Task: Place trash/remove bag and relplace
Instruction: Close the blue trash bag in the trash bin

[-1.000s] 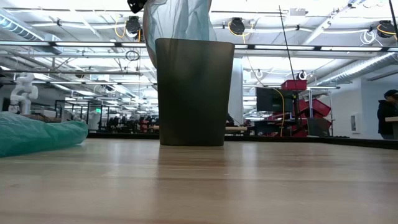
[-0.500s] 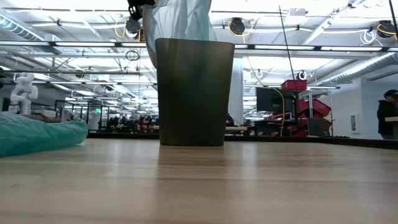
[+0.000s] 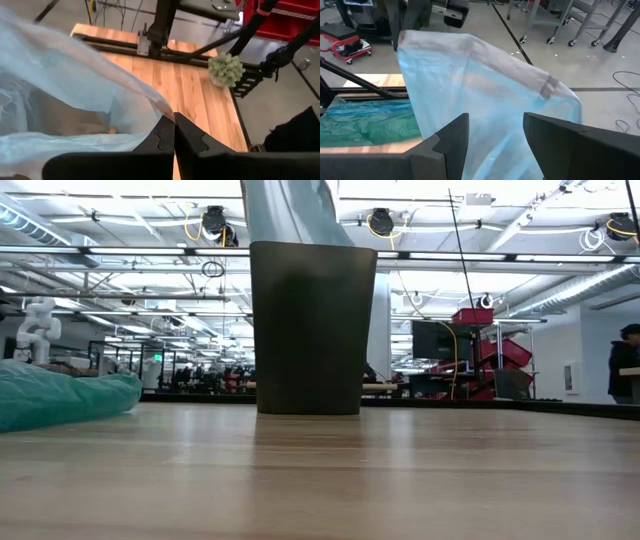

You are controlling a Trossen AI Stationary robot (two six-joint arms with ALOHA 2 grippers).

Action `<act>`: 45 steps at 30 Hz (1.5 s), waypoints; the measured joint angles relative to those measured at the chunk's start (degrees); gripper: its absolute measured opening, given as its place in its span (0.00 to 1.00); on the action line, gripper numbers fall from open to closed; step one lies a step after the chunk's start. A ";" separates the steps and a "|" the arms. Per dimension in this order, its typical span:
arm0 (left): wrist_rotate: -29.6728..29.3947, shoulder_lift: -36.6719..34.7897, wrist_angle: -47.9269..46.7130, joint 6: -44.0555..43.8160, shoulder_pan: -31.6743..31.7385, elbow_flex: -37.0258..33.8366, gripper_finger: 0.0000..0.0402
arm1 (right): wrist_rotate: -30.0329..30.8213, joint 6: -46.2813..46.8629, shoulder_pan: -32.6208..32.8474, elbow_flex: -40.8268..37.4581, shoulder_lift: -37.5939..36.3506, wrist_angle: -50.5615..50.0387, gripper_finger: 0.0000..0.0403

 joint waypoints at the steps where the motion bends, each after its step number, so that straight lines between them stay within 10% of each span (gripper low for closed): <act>1: -0.10 0.12 0.01 -0.40 0.00 0.21 0.02 | 0.00 0.00 0.00 0.00 0.00 -0.02 0.45; 30: -0.58 1.36 13.58 -9.09 1.86 1.33 0.00 | -2.35 3.82 4.04 0.00 0.27 0.61 0.45; 45: 2.60 1.59 15.07 -7.67 6.43 2.84 0.00 | 33.18 17.84 19.06 0.00 13.60 24.97 0.64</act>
